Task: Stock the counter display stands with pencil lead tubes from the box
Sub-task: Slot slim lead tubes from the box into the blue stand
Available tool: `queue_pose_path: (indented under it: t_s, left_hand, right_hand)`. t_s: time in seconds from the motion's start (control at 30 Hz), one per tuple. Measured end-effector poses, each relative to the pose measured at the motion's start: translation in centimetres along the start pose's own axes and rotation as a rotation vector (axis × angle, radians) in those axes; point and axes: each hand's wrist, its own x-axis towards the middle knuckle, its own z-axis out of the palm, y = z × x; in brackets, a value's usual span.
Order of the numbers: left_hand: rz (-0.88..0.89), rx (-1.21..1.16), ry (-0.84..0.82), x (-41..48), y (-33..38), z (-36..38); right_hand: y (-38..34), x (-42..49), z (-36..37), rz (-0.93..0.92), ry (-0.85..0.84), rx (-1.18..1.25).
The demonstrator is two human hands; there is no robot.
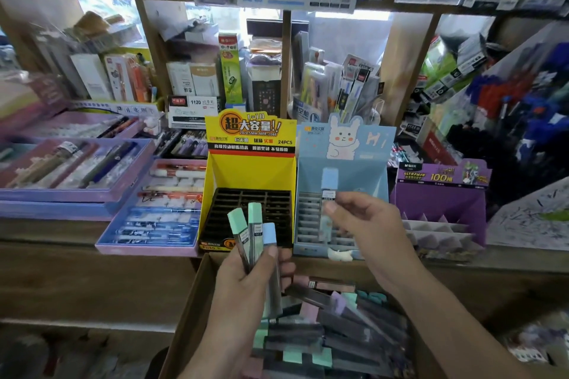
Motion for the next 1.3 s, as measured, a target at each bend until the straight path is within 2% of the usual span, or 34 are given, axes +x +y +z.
queue_pose_path:
  t_s: [0.13,0.27,0.43,0.73,1.3]
  left_hand:
    - [-0.003,-0.017,0.066,0.1,-0.7,-0.3]
    - [-0.021,-0.116,0.100,0.3,-1.3,-0.5]
    - [-0.048,-0.209,0.083,0.4,-1.7,-0.5]
    - [-0.052,-0.194,0.091,0.5,-2.1,-0.5]
    - [-0.086,-0.160,0.076,0.6,-2.5,-0.2]
  right_hand:
    - [0.4,3.0,0.0,-0.138,0.111,-0.135]
    - [1.3,5.6,0.2,-0.241,0.140,-0.293]
    - [2.5,7.8,0.6,-0.234,0.142,-0.404]
    - [3.0,8.8,1.4,-0.258,0.085,-0.599]
    - [3.9,8.5,2.9,-0.241,0.154,-0.604]
